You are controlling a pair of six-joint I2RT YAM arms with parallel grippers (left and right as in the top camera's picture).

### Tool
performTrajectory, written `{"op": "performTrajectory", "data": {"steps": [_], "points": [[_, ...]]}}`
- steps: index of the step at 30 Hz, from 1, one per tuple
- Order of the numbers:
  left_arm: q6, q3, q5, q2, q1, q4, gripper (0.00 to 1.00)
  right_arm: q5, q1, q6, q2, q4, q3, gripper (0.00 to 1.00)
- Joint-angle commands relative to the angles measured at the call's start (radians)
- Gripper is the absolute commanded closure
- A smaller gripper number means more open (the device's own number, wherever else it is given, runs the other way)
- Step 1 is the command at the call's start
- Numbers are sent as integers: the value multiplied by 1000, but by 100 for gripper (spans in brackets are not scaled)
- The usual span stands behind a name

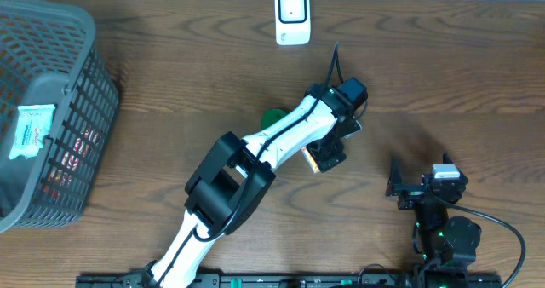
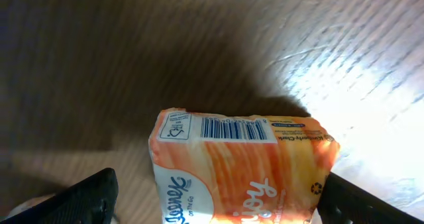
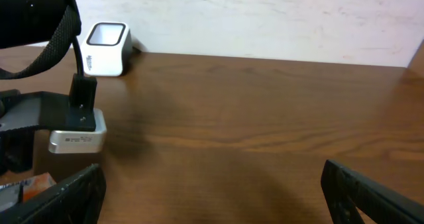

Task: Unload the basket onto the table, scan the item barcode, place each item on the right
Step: 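Move the orange pack with the left gripper toward the white scanner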

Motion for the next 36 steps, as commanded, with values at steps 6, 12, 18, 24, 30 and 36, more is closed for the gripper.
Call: {"op": "performTrajectory", "data": {"steps": [6,12,18,24,30,36], "points": [[25,4,17,-69,-4,-6,5,1,7,13,-1,-4,-1,1],[-11,4,75,-108,-8,81,5,1,7,13,-1,-4,-1,1],[-82,3,130,-103,-11,164,50,1,7,13,-1,-4,-1,1],[-138,-3,172,-98,-11,172,92,1,7,13,-1,-4,-1,1],[-192,-47,177,-98,-11,181,92,1,7,13,-1,-4,-1,1],[-243,-136,232,-98,-11,231,92,1,7,13,-1,-4,-1,1]]}}
